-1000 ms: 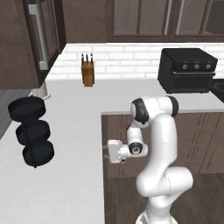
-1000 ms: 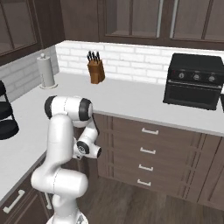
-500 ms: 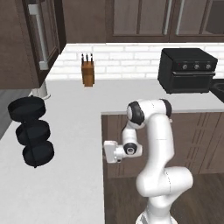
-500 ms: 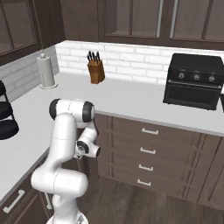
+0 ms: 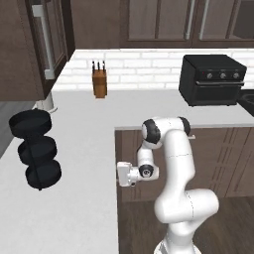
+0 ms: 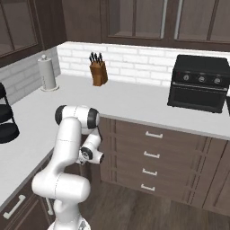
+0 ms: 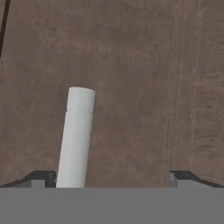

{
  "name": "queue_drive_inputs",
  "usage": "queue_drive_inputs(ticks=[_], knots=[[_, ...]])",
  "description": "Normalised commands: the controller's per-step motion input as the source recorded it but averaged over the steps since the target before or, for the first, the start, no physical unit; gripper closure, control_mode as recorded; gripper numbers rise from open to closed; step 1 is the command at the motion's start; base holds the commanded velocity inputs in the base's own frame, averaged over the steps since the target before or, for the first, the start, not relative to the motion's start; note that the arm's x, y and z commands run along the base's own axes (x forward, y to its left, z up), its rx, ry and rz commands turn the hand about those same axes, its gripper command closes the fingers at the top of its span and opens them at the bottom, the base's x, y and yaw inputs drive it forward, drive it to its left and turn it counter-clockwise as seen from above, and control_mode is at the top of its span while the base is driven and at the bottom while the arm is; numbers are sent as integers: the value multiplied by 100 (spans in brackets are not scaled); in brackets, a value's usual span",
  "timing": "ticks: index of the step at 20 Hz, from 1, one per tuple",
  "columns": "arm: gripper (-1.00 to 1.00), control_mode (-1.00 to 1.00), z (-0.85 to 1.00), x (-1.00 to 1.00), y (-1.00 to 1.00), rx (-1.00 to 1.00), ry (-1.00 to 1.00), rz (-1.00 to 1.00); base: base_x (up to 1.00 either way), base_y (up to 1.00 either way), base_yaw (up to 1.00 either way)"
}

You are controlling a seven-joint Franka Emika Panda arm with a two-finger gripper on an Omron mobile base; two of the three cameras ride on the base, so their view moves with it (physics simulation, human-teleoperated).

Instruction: Take a straw from the drawer in front and place it inside the glass cup on the dining counter.

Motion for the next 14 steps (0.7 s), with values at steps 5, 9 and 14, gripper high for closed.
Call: queue_drive_inputs(ticks=[5, 9, 14], knots=[[-100, -100, -1, 1, 13, 1, -1, 0, 0, 0, 0], [-100, -100, 21, -6, 25, 2, -8, 0, 0, 0, 0], [-100, -100, 11, -5, 28, 0, -4, 0, 0, 0, 0]])
